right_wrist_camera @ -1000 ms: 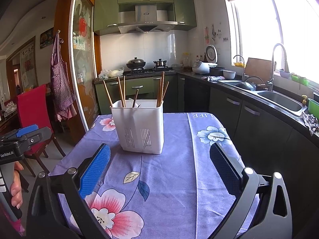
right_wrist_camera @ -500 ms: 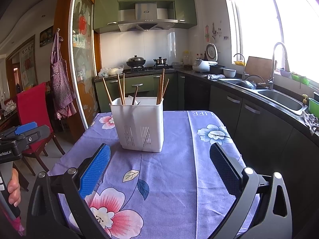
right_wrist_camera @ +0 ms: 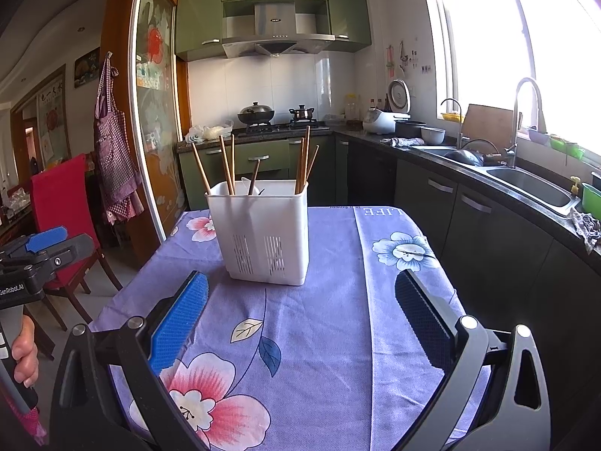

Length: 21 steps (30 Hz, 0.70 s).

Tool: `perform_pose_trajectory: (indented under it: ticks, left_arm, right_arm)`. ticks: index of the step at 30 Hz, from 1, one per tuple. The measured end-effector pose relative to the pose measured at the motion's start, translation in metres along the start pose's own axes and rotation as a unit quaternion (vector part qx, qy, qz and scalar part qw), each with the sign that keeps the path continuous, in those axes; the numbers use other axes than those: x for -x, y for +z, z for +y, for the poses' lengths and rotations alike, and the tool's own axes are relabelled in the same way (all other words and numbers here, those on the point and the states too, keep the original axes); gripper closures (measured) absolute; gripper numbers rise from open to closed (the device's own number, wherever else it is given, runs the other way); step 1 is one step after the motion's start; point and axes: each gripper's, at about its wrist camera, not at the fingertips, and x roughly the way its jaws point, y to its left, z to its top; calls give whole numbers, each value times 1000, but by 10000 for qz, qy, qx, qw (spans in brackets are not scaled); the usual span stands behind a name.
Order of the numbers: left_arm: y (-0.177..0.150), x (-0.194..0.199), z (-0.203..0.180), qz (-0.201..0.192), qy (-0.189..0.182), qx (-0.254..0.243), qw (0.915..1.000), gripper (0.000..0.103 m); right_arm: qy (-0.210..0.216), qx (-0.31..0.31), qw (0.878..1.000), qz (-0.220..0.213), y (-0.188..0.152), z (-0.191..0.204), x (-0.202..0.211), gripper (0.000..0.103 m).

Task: Organize utensils

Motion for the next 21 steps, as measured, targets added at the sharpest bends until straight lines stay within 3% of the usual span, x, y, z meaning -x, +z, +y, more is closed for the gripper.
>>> perform_pose_trajectory:
  ticks: [9,21]
  left_arm:
    - [0,2,2,-82,-62,42,9999,7]
    - [1,-8,8,176,-147,187,9996,7]
  right_arm:
    - [6,-1,10000,25,-1,1,-2,5]
    - [10,-5,10000,35,-2,1,-3,5]
